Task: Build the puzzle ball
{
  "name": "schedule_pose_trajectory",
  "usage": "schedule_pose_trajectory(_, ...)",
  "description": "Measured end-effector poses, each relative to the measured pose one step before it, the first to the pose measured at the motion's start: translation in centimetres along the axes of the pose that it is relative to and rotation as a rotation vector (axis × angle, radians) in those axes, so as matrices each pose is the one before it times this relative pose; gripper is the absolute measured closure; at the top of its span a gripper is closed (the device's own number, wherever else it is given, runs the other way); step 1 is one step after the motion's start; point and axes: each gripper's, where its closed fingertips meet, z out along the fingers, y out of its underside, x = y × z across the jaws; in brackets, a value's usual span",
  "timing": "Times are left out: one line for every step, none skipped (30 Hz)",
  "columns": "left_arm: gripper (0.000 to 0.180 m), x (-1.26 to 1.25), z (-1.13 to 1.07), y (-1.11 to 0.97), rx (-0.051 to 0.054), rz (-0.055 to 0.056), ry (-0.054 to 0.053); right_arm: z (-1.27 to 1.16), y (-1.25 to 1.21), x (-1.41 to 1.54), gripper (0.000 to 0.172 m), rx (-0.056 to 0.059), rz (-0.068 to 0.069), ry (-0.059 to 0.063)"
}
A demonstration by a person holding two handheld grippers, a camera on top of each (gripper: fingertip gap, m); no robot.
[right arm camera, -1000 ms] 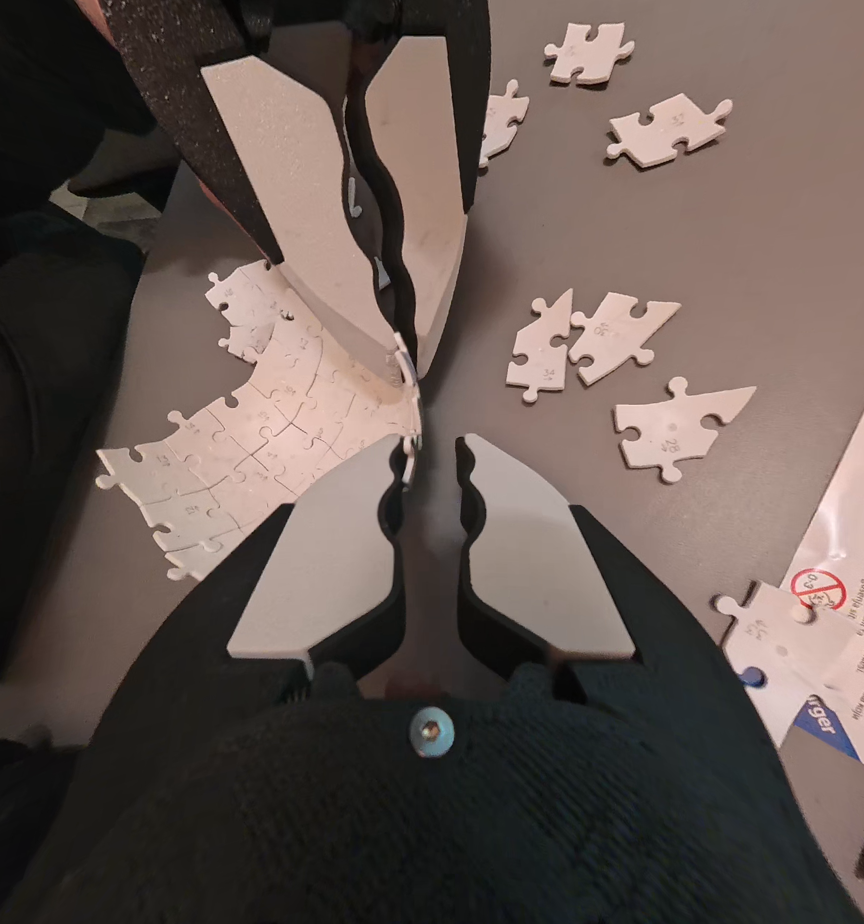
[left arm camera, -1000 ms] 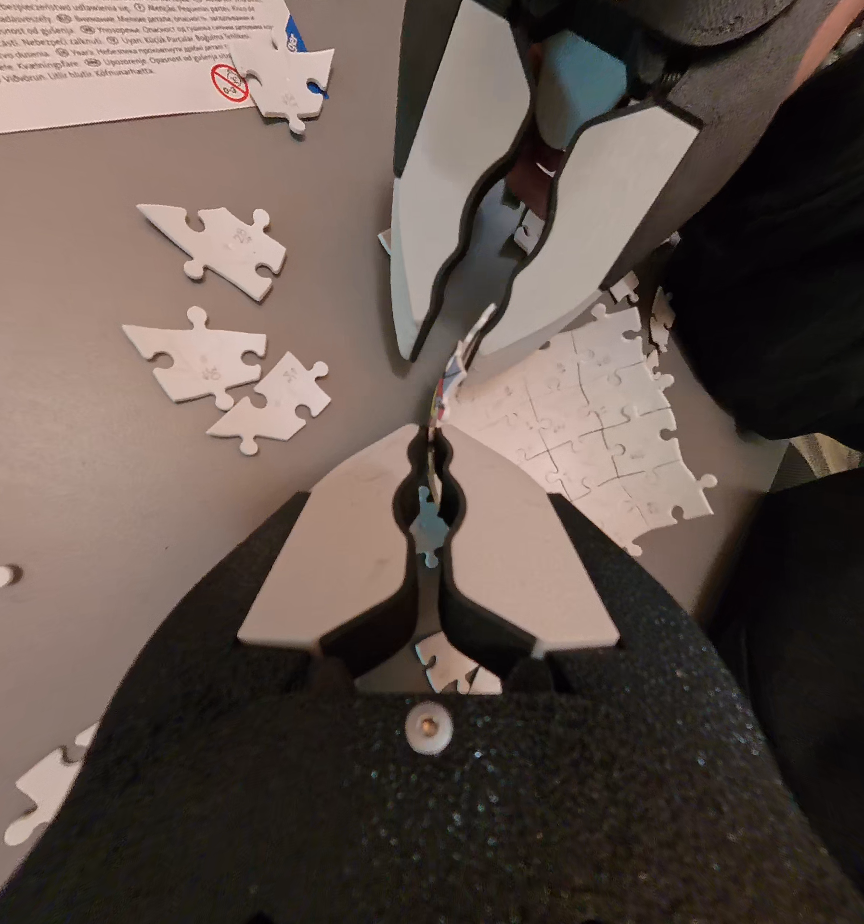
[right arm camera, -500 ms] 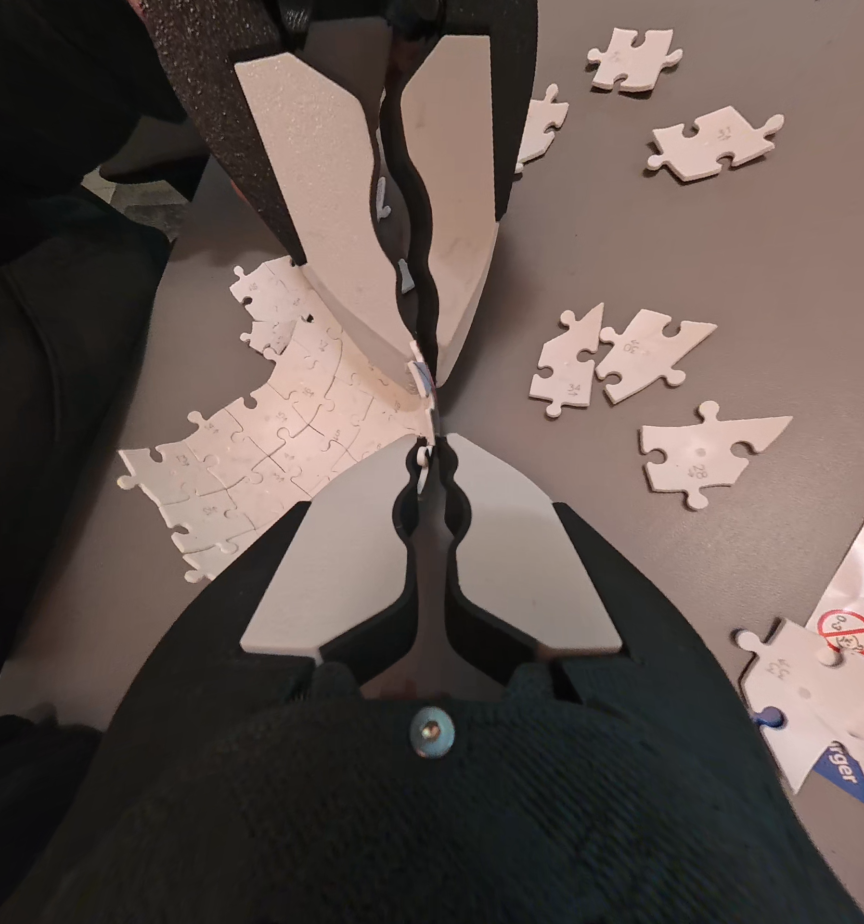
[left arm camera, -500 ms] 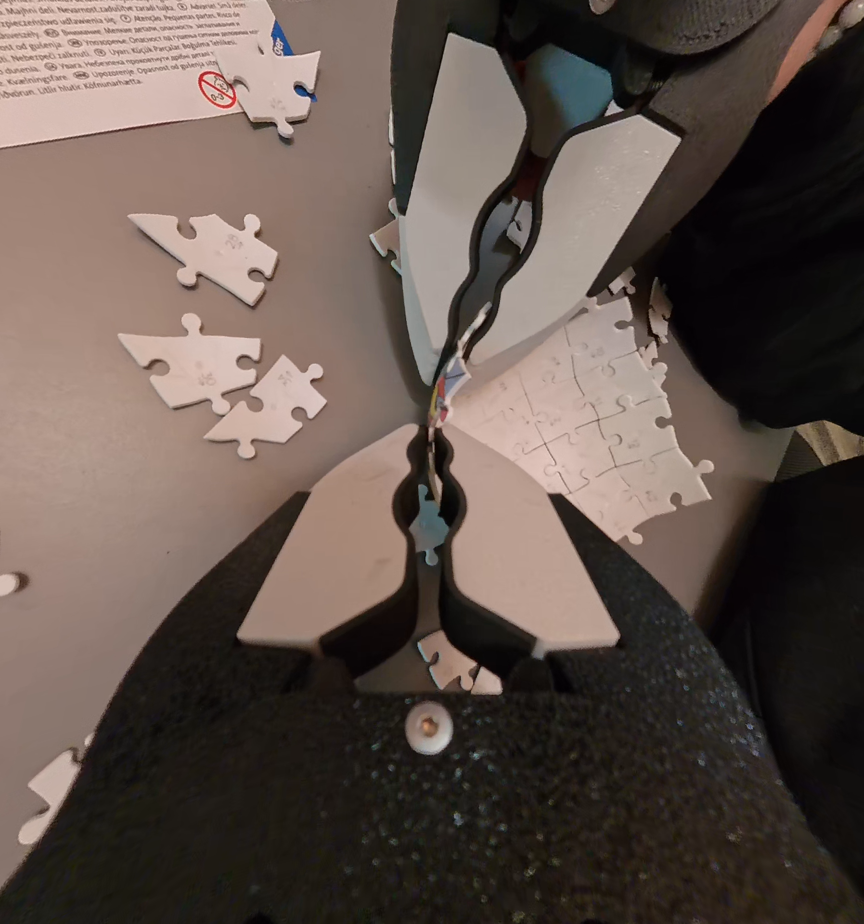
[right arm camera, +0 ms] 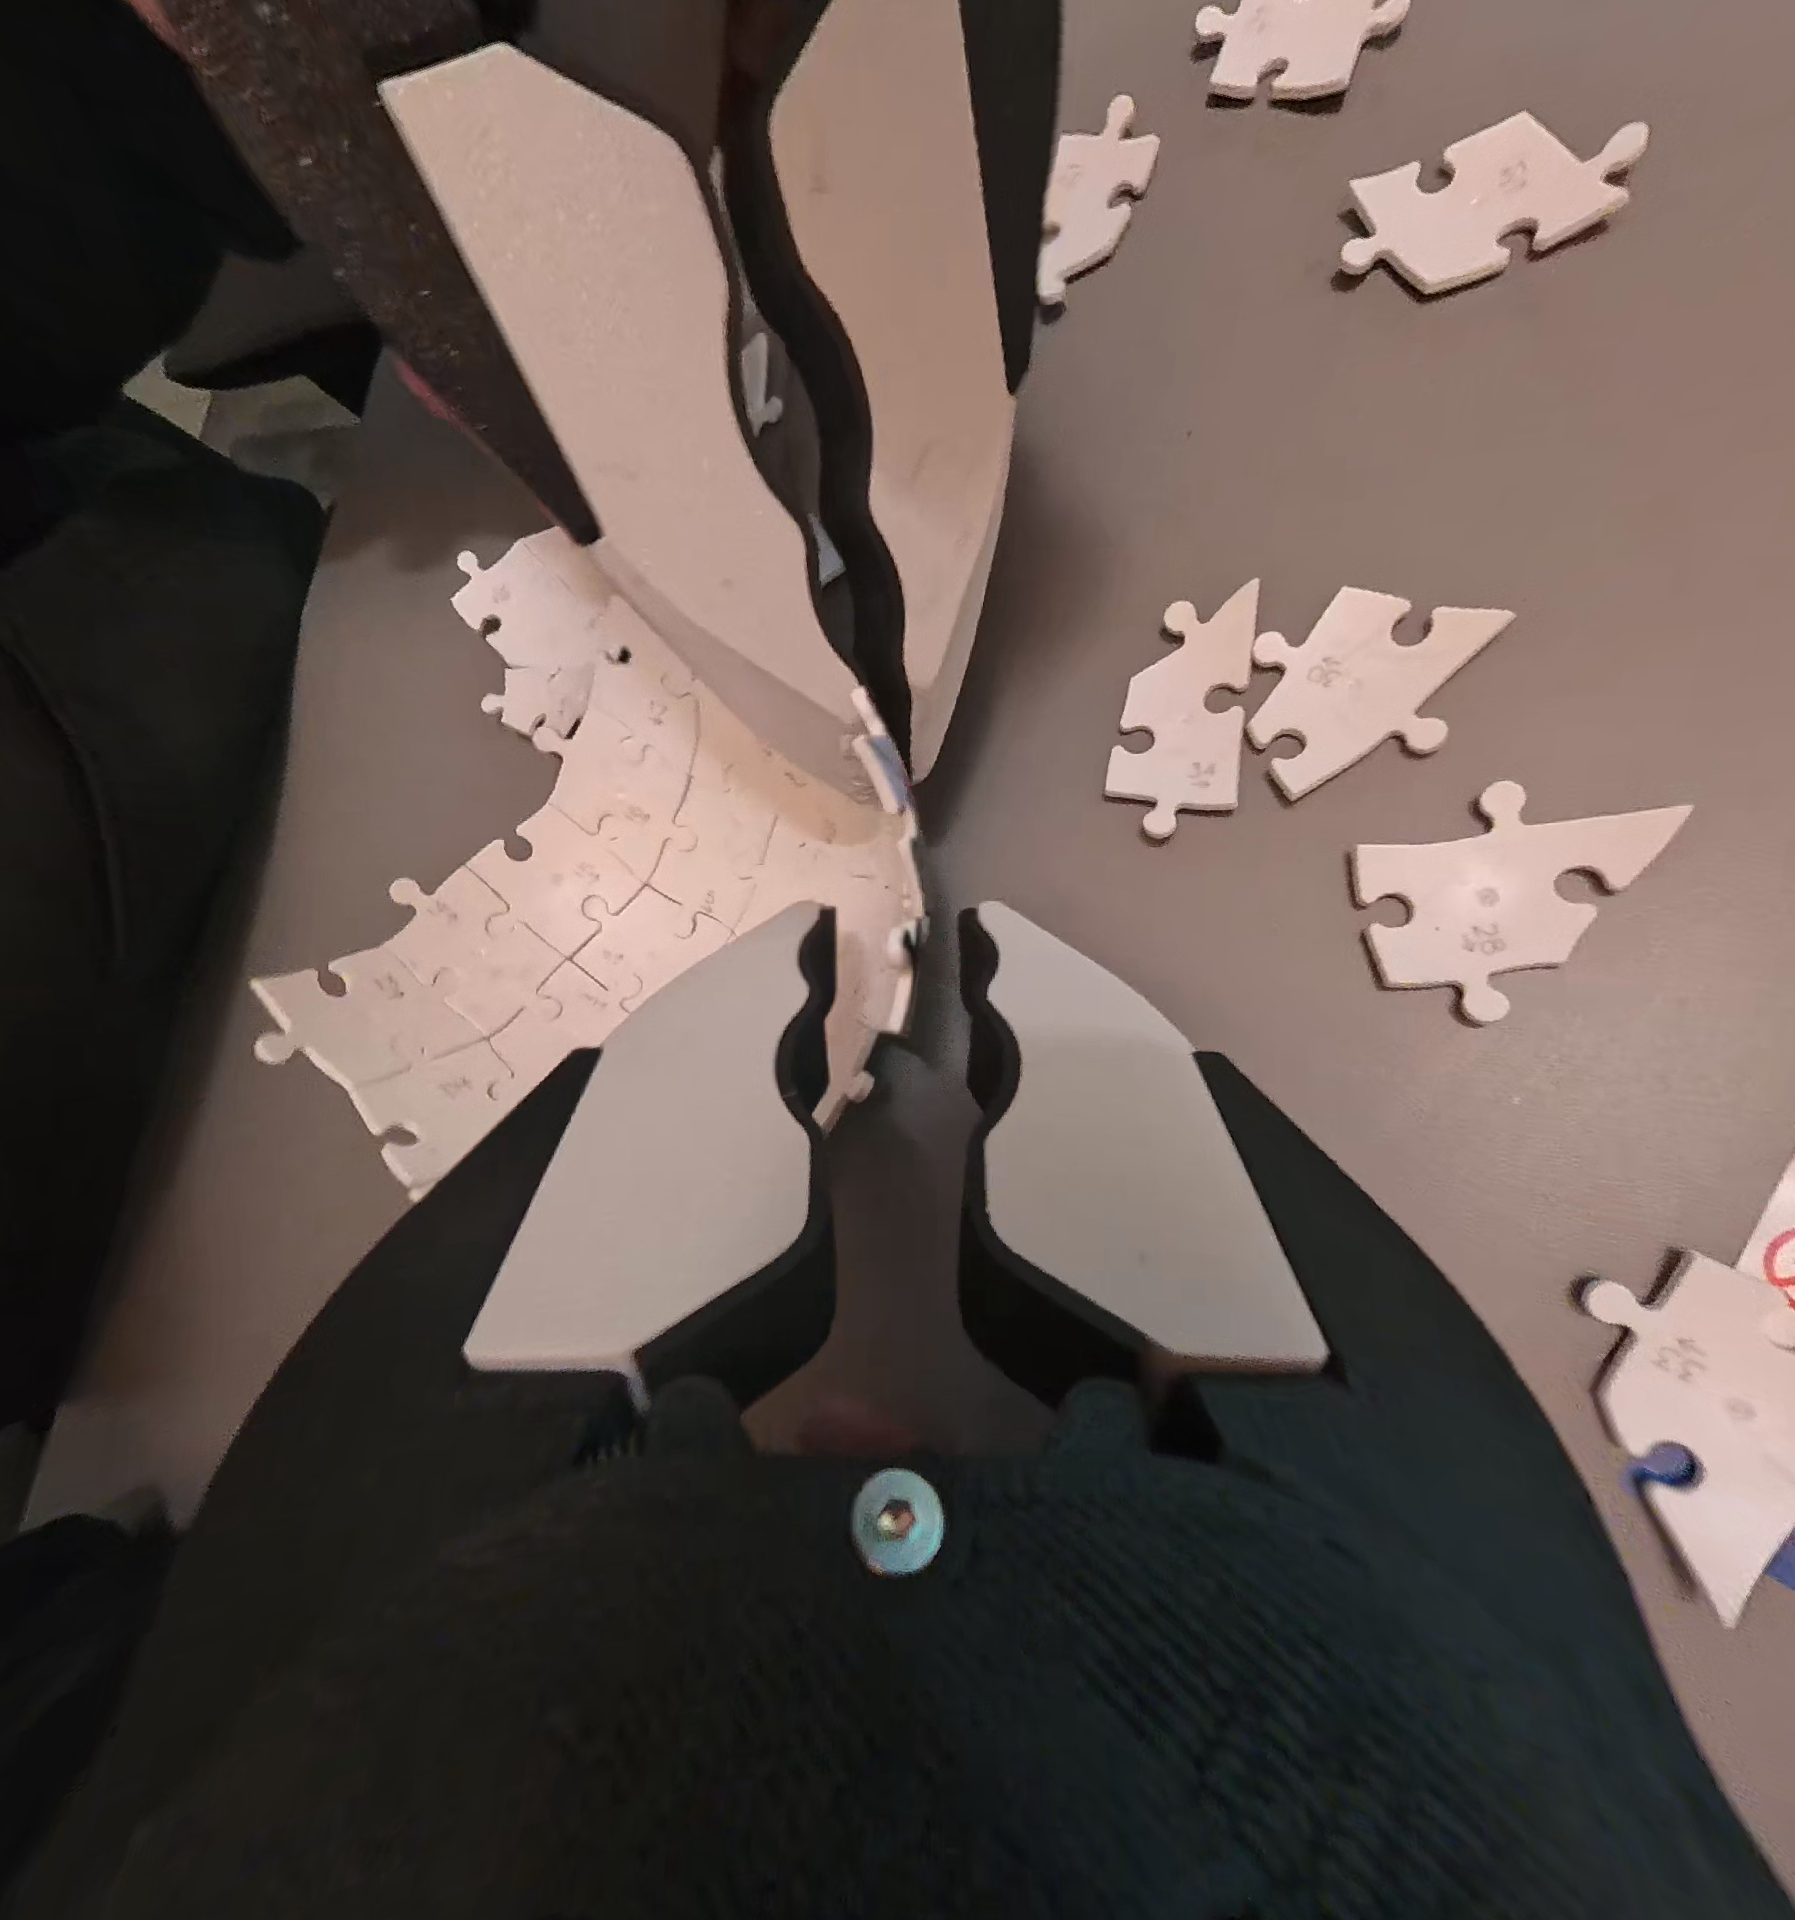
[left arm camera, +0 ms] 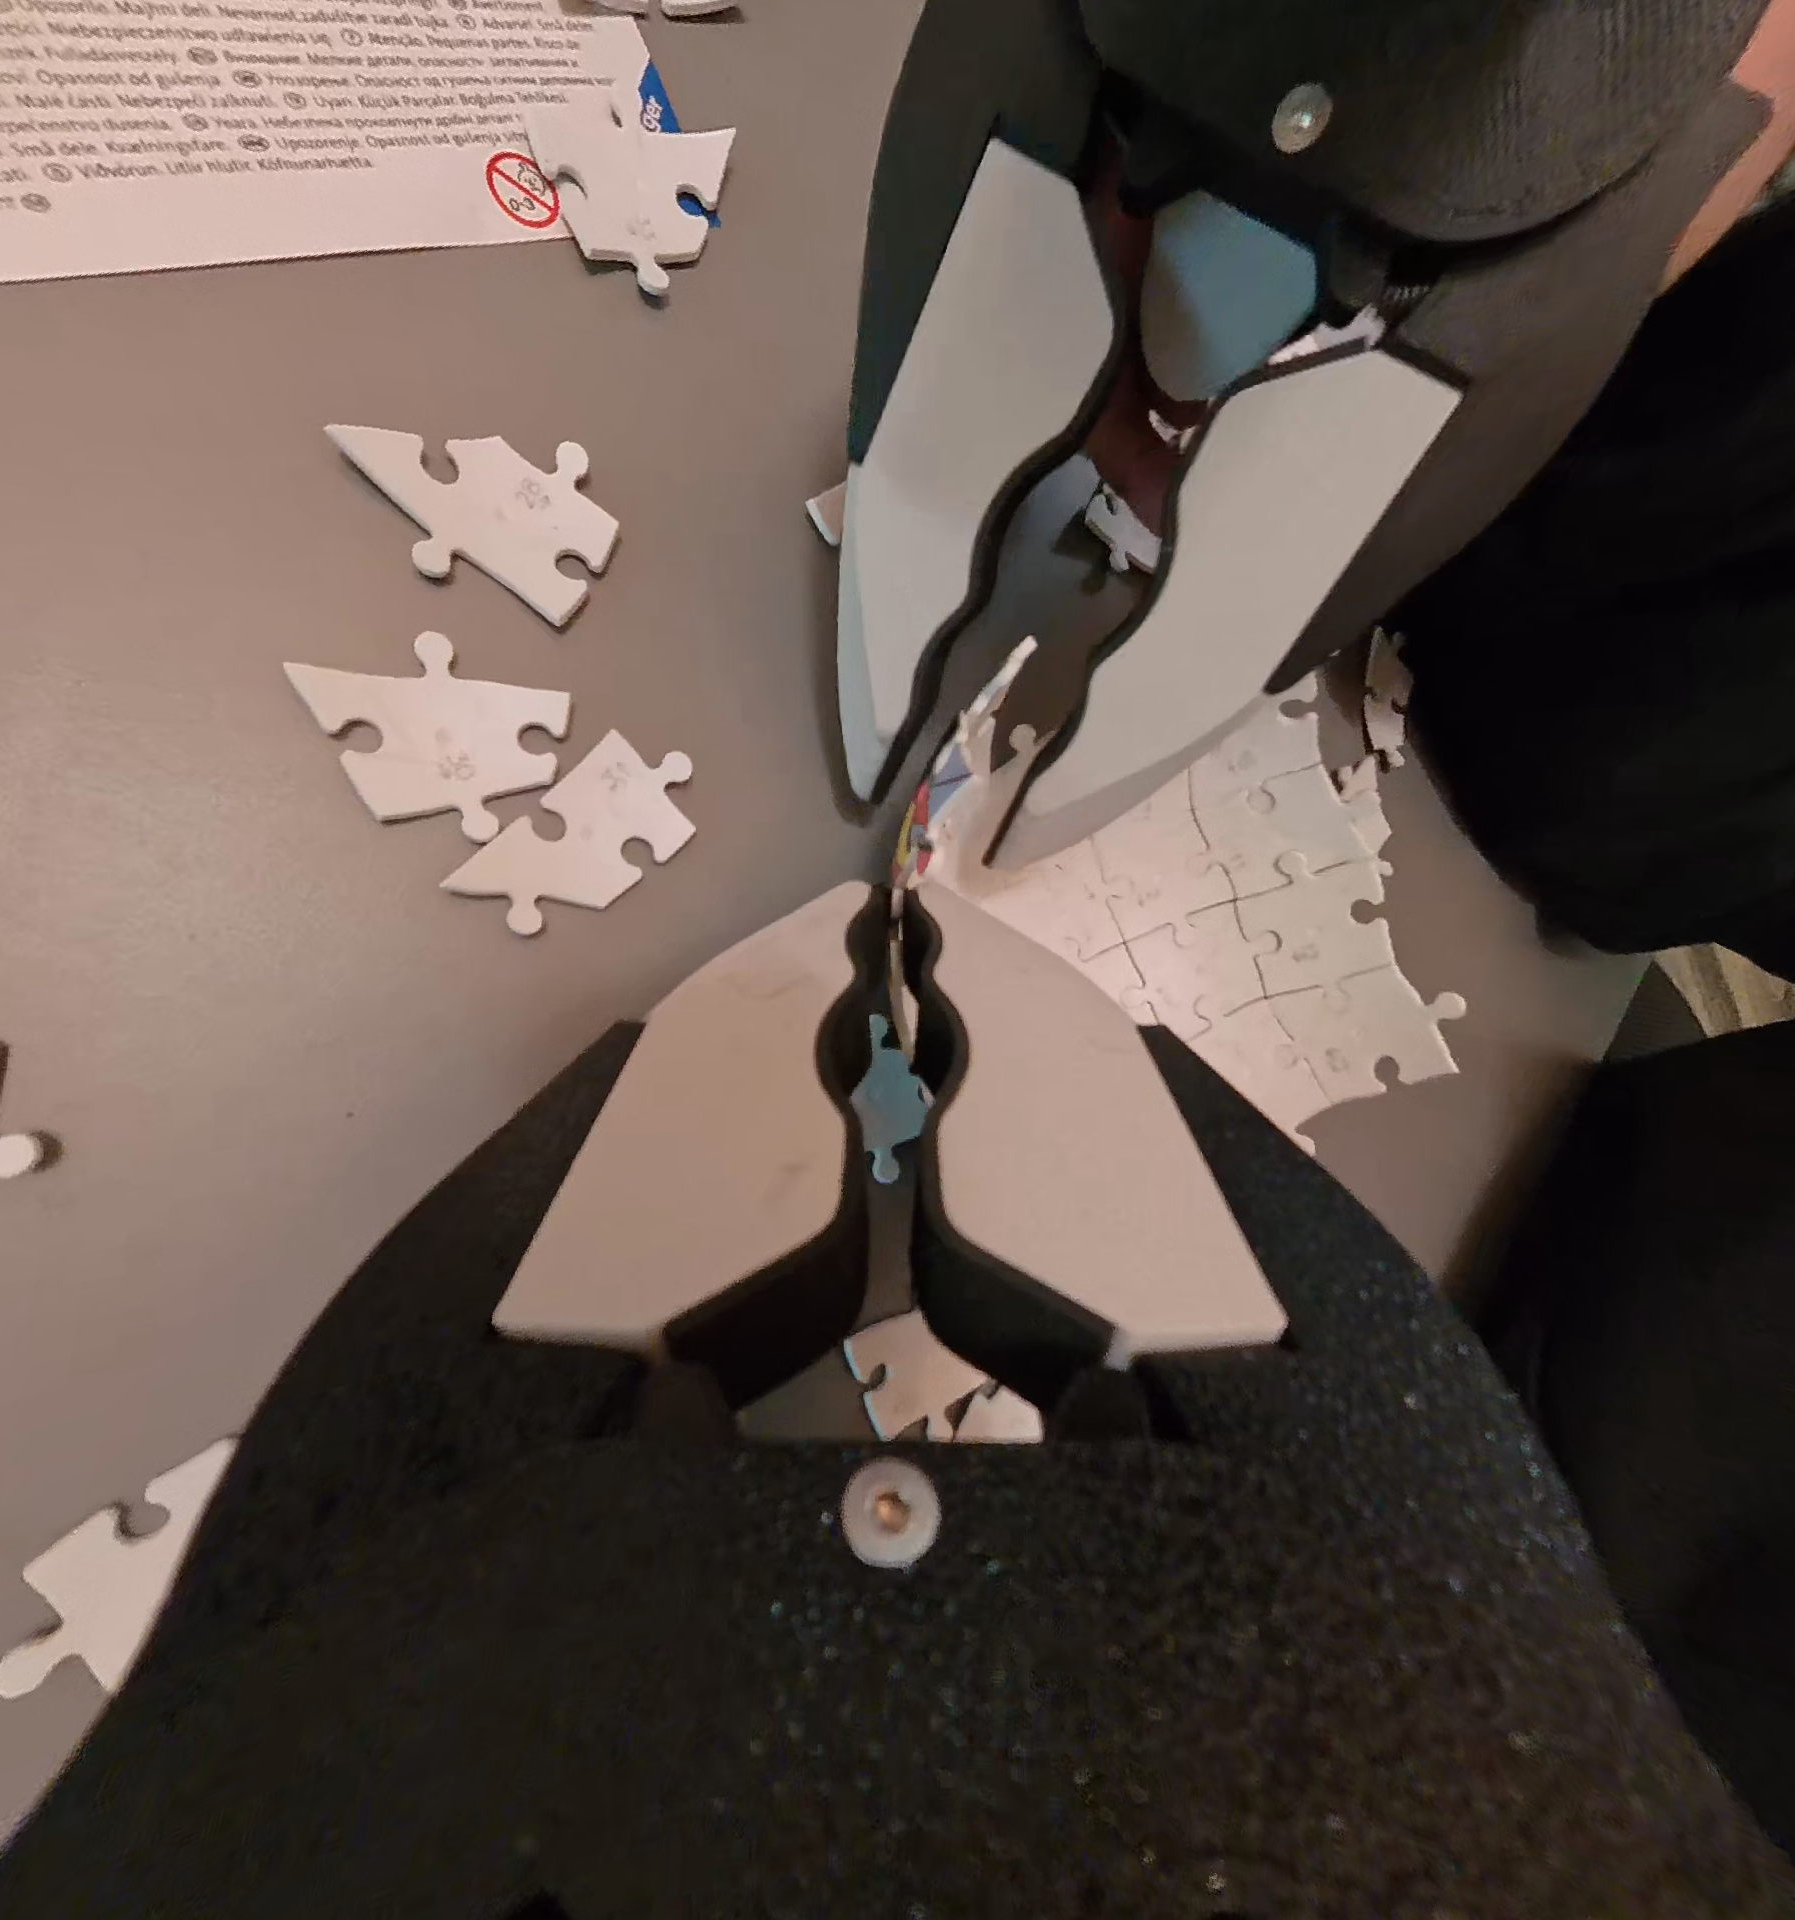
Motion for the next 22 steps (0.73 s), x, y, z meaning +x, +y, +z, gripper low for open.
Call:
schedule_pose_trajectory(0.179,0.021,-0.006,-0.008,0.0013,-0.0005,-0.0071,0.115,0.062,-0.011,0.153,-0.0074,0.0127,-0.0043)
schedule_pose_trajectory(0.179,0.058,-0.015,-0.021,0.0022,0.0032,-0.0051,0.089,0.045,-0.129,0.158,-0.0016,0.011,-0.0104)
schedule_pose_trajectory(0.179,0.062,-0.013,-0.018,0.0024,0.0048,-0.0029,0.033,-0.029,-0.063,0.161,0.0045,0.0094,-0.0083)
schedule_pose_trajectory(0.179,0.05,-0.018,-0.009,0.0008,0.0044,-0.0025,-0.026,-0.059,0.066,0.164,0.0057,0.008,-0.0011)
schedule_pose_trajectory(0.179,0.065,-0.006,-0.004,0.0007,0.0046,-0.0014,-0.046,-0.01,0.045,0.164,0.0026,0.0046,-0.0018)
schedule_pose_trajectory(0.179,0.047,-0.001,-0.023,0.0002,0.0053,-0.0014,-0.034,0.02,0.01,0.164,0.0013,0.0012,-0.0028)
schedule_pose_trajectory(0.179,0.019,0.015,-0.003,-0.0001,0.0075,-0.0026,-0.021,0.016,-0.01,0.165,0.0006,-0.0005,-0.0014)
schedule_pose_trajectory(0.179,0.002,0.013,-0.015,-0.0004,0.0073,-0.0026,-0.009,0.016,-0.007,0.165,-0.0006,-0.0004,-0.0005)
schedule_pose_trajectory(0.179,0.02,-0.002,0.002,-0.0015,0.0059,-0.0014,-0.016,0.009,-0.01,0.165,-0.0012,-0.0004,-0.0025)
schedule_pose_trajectory(0.179,-0.002,-0.007,0.007,-0.0019,0.0063,-0.001,0.004,-0.003,-0.001,0.166,-0.0013,0.0002,-0.0037)
schedule_pose_trajectory(0.179,-0.001,-0.017,0.008,-0.0011,0.0058,-0.0004,-0.004,-0.017,0.018,0.166,-0.0007,-0.0017,-0.0035)
schedule_pose_trajectory(0.179,-0.02,-0.025,-0.005,0.0004,0.0044,-0.0009,-0.011,-0.038,0.071,0.167,0.0017,-0.0013,-0.0007)
schedule_pose_trajectory(0.179,-0.058,-0.037,-0.019,0.0022,0.0043,-0.0015,-0.017,-0.064,0.062,0.167,0.0049,0.0038,-0.0018)
schedule_pose_trajectory(0.179,-0.013,-0.034,-0.034,0.0035,0.004,0.0023,-0.025,-0.013,-0.065,0.168,0.0032,0.0051,-0.0091)
schedule_pose_trajectory(0.179,0.006,-0.044,-0.04,0.0031,0.0021,0.0046,-0.02,-0.044,-0.006,0.168,0.0053,0.0024,-0.0025)
schedule_pose_trajectory(0.179,-0.075,-0.033,-0.046,0.0034,-0.0004,-0.0004,0.012,-0.083,0.114,0.168,0.0072,0.006,0.0046)
schedule_pose_trajectory(0.179,-0.16,-0.023,-0.024,0.0007,-0.0068,-0.0042,0.065,-0.102,0.131,0.168,0.006,0.0051,0.0066)
schedule_pose_trajectory(0.179,-0.12,-0.022,0.01,-0.0031,-0.0092,0.0007,0.079,-0.047,0.052,0.168,0.0027,0.0055,0.0024)
schedule_pose_trajectory(0.179,-0.041,0.008,0.017,-0.0021,-0.0074,0.0047,0.005,-0.007,-0.007,0.168,0.0017,0.0084,-0.0014)
schedule_pose_trajectory(0.179,-0.002,0.014,-0.008,0.0018,-0.005,0.004,-0.026,-0.001,-0.03,0.168,0.0019,0.0036,-0.002)
schedule_pose_trajectory(0.179,-0.016,0.008,-0.011,0.0022,-0.0032,0.0014,-0.009,0.058,-0.04,0.161,-0.0004,-0.0003,-0.0021)
schedule_pose_trajectory(0.179,-0.044,0.01,0.028,0.0005,-0.0011,-0.0012,0.022,0.198,0.016,0.146,-0.0087,0.0019,0.0028)
